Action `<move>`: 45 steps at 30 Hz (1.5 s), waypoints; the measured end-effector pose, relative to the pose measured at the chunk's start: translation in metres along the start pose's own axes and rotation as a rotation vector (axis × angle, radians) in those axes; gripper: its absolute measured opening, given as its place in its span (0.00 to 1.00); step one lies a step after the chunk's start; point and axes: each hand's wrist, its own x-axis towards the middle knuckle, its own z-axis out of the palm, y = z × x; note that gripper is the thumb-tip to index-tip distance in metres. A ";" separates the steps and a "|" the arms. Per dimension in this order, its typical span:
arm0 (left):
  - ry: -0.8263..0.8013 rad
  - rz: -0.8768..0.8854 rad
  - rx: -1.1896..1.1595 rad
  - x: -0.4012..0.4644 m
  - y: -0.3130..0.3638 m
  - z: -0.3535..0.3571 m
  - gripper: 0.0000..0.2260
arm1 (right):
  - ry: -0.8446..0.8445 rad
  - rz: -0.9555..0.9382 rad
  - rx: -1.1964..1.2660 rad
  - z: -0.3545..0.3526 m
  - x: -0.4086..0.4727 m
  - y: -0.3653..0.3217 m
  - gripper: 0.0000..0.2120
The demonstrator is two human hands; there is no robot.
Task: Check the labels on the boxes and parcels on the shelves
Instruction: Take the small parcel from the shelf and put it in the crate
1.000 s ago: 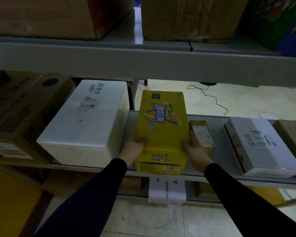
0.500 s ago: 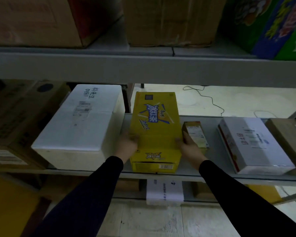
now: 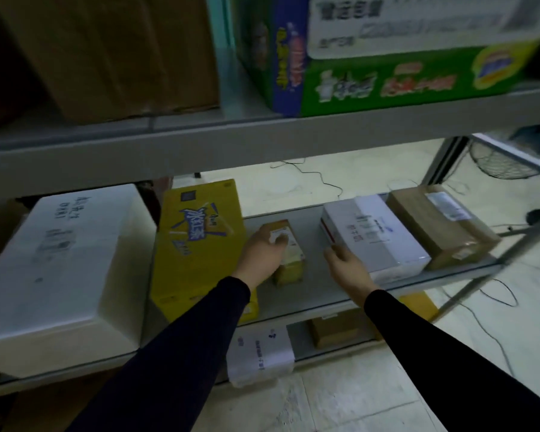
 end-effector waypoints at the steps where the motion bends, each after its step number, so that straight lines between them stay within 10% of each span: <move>1: -0.025 -0.014 0.020 0.007 0.001 0.014 0.26 | 0.013 0.010 0.006 -0.007 0.003 0.006 0.26; 19: 0.226 -0.490 -0.393 0.103 -0.087 0.126 0.30 | -0.364 0.151 0.015 0.027 0.112 0.080 0.28; 29: 0.127 -0.462 -0.365 0.048 -0.070 0.126 0.15 | -0.288 0.120 0.065 0.013 0.083 0.071 0.29; 45: 0.095 -0.217 -0.189 -0.114 0.054 0.046 0.24 | -0.304 -0.029 0.409 -0.041 -0.060 -0.008 0.17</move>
